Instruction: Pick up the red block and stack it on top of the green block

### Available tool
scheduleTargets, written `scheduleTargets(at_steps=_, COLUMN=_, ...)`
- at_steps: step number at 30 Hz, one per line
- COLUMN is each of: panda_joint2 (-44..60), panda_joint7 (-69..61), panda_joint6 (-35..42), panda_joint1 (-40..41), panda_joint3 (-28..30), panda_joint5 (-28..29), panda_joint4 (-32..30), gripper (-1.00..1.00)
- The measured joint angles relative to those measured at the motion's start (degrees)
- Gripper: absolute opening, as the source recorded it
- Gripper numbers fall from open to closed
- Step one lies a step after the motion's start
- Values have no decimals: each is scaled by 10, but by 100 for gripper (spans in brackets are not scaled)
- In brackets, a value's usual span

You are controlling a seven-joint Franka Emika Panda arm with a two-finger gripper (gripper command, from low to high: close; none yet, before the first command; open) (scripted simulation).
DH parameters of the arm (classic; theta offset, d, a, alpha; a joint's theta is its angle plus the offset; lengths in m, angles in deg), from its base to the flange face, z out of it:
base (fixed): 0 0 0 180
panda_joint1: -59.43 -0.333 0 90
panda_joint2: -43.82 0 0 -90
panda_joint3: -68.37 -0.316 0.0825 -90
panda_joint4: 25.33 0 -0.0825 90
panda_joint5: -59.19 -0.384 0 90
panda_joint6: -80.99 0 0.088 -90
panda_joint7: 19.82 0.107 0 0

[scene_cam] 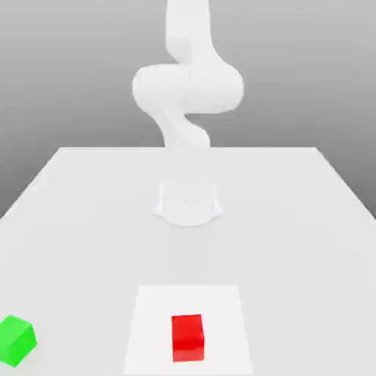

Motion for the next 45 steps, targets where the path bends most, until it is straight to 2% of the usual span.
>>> scheduleTargets(at_steps=22, panda_joint2=460, panda_joint7=-51, panda_joint6=-200, panda_joint1=-19, panda_joint3=18, panda_joint5=-10, panda_joint4=-125, gripper=0)
scheduleTargets(at_steps=28, panda_joint2=585, panda_joint7=-57, panda_joint6=-291, panda_joint1=-14, panda_joint3=12, panda_joint5=-14, panda_joint4=-121, gripper=0)
scheduleTargets(at_steps=29, panda_joint2=600, panda_joint7=-57, panda_joint6=-304, panda_joint1=-13, panda_joint3=11, panda_joint5=-15, panda_joint4=-119, gripper=-100)
scheduleTargets(at_steps=36, panda_joint2=601, panda_joint7=-57, panda_joint6=-305, panda_joint1=-12, panda_joint3=10, panda_joint5=-14, panda_joint4=-119, gripper=-100)
scheduleTargets(at_steps=41, panda_joint2=511, panda_joint7=-51, panda_joint6=-229, panda_joint1=-13, panda_joint3=13, panda_joint5=-5, panda_joint4=-132, gripper=-100)
scheduleTargets(at_steps=45, panda_joint2=512, panda_joint7=-109, panda_joint6=-189, panda_joint1=36, panda_joint3=41, panda_joint5=-19, panda_joint4=-98, gripper=-100)
